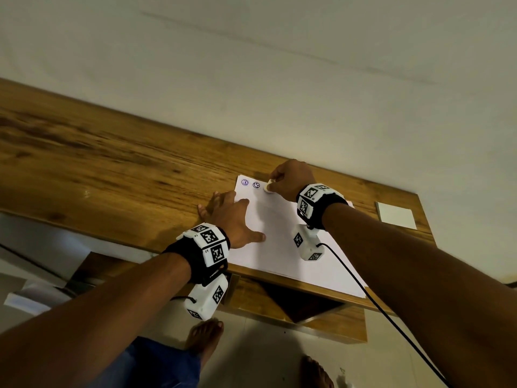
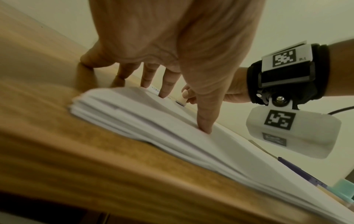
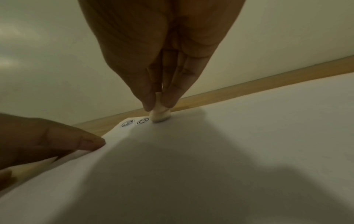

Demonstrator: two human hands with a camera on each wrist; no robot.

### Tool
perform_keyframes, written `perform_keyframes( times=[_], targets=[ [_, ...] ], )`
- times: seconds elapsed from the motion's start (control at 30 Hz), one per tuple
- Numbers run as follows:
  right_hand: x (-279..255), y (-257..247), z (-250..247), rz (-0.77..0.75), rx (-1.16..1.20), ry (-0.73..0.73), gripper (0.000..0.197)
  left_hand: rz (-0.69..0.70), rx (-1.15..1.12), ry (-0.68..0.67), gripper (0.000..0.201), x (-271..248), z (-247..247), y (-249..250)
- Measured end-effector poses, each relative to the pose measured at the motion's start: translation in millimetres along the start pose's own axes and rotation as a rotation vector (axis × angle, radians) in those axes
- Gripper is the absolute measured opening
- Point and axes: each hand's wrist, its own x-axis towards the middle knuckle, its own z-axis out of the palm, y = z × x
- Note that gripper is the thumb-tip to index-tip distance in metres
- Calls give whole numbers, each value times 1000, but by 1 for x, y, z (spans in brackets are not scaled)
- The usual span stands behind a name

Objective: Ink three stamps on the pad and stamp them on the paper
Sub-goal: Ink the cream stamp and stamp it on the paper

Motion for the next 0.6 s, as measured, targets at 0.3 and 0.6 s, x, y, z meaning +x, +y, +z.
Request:
perform_keyframes(
  times=[0.3,0.6],
  targets=[
    [18,-10,-13,65,44,-136,22,4,-22,1,94,0,-1,0],
    [26,-16,-13,69,-2,-212,24,0,-45,0,92,5,1,-1]
  ],
)
